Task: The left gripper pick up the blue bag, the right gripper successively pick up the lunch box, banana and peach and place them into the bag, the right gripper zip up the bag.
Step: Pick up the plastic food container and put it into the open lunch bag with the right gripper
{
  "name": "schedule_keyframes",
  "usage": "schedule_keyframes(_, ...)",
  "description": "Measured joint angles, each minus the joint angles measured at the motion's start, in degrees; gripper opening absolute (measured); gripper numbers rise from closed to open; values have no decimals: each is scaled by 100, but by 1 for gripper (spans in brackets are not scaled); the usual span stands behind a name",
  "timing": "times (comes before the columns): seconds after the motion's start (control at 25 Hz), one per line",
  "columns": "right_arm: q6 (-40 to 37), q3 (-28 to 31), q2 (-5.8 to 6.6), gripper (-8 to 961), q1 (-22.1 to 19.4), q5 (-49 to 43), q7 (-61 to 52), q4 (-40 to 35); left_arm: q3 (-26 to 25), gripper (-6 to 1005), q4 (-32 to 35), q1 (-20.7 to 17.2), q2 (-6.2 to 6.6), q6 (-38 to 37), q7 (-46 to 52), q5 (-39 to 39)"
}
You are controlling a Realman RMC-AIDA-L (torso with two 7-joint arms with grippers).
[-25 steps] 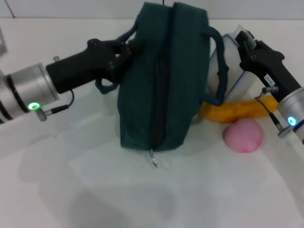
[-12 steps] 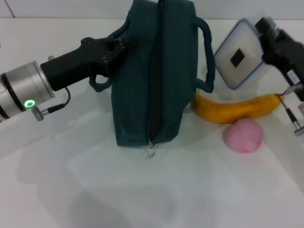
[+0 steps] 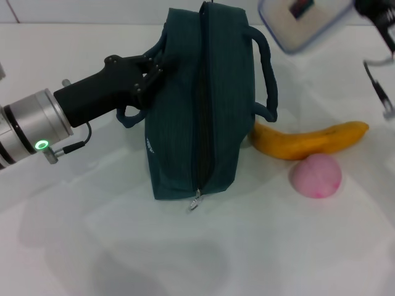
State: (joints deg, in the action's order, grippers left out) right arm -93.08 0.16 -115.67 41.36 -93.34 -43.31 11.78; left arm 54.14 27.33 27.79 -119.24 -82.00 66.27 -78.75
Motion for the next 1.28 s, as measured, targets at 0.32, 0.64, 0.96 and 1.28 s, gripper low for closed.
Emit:
schedule_keyframes(0.32, -119, -93, -15, 94, 977, -315, -499, -117, 0, 40, -139, 12, -26, 23, -439, 30)
schedule_keyframes(0.64, 80, -113, -16, 94, 1113, -845, -639, -205, 1, 36, -236, 24, -35, 177, -764, 153)
schedule_keyframes(0.96, 762, -144, -40, 100, 643, -1033, -509, -222, 0, 36, -707, 46, -37, 429, -1506, 919)
schedule_keyframes(1.28, 1331, -147, -44, 138, 655, -1807, -660, -191, 30, 36, -982, 73, -37, 432, -1886, 1266)
